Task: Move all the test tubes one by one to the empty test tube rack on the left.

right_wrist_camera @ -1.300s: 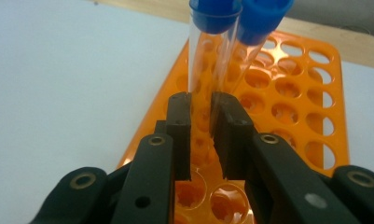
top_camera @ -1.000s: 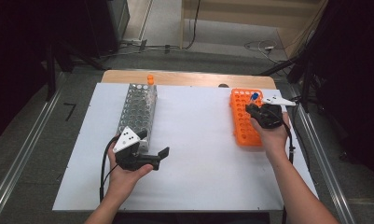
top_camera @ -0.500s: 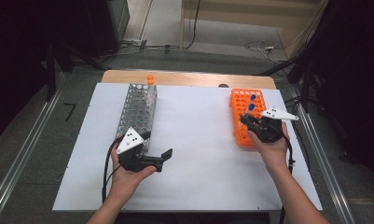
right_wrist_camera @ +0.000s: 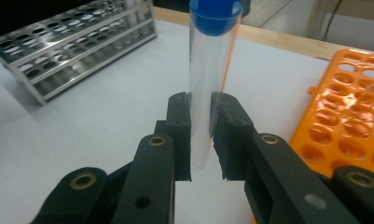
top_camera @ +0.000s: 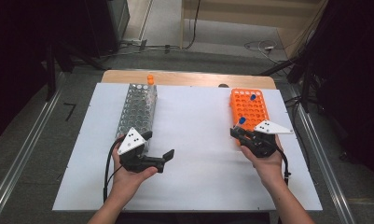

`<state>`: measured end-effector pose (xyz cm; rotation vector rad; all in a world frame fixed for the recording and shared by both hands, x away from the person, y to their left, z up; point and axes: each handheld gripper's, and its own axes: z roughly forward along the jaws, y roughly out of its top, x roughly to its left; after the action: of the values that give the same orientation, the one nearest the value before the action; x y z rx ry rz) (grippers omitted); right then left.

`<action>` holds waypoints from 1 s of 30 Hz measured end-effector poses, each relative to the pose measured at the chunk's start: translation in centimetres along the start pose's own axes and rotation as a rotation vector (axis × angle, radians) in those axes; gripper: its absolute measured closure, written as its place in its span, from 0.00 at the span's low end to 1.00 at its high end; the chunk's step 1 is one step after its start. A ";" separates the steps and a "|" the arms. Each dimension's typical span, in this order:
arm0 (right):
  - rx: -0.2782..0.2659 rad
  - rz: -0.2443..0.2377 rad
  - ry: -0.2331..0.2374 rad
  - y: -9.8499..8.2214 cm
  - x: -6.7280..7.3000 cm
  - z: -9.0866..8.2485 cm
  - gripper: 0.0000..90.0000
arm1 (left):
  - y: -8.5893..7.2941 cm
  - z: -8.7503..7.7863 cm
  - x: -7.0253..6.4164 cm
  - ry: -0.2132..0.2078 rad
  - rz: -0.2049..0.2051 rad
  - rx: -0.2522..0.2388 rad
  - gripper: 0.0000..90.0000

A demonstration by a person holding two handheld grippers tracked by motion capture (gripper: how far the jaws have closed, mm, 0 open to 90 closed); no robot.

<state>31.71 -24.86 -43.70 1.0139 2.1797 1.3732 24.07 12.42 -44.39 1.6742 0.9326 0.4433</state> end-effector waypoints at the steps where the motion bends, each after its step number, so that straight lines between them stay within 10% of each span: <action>1: -0.001 -0.004 0.006 -0.1 0.2 0.0 0.83 | 0.0 0.0 -0.1 -0.002 0.000 0.000 0.00; 30: 0.051 -0.091 0.208 -1.2 7.7 1.9 0.83 | 0.4 0.5 -1.9 -0.077 0.017 -0.009 0.00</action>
<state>27.27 -18.28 -45.19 0.8099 2.3902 1.4439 23.40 10.65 -43.87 1.6805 0.8595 0.3911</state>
